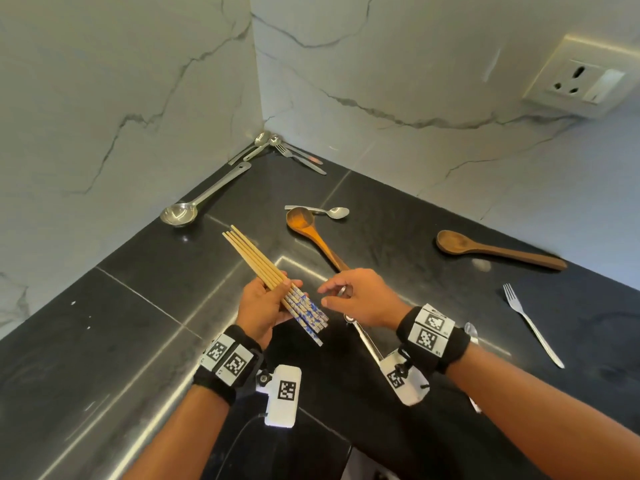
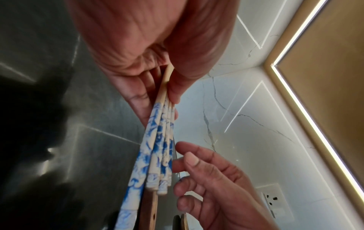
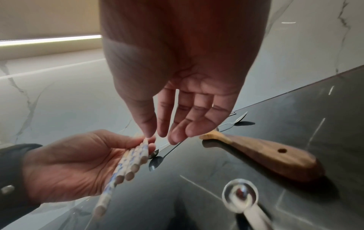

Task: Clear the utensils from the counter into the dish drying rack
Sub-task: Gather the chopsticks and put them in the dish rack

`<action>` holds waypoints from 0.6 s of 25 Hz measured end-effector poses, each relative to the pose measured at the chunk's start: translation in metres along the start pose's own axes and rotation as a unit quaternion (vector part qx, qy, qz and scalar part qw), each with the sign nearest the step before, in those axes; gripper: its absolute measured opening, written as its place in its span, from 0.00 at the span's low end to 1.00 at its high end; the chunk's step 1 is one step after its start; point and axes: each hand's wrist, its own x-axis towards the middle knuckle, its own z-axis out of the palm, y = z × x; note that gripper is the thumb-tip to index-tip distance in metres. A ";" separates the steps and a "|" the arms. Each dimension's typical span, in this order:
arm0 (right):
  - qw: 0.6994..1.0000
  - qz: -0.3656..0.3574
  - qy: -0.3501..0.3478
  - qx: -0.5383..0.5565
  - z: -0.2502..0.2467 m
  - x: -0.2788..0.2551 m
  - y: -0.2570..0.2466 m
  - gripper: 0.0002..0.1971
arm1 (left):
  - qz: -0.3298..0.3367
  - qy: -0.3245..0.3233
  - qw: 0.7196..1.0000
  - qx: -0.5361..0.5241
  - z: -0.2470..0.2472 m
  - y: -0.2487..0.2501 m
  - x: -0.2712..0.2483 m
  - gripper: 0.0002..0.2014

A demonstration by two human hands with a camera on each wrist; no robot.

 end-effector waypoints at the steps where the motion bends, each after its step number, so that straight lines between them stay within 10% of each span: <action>1: 1.000 -0.001 0.002 -0.004 -0.005 0.011 0.005 0.10 | -0.006 0.008 1.000 -0.001 0.000 0.003 0.008 0.05; 15: 0.997 -0.001 0.006 -0.081 -0.062 0.184 0.038 0.11 | -0.063 0.054 0.990 -0.118 0.026 0.042 0.087 0.10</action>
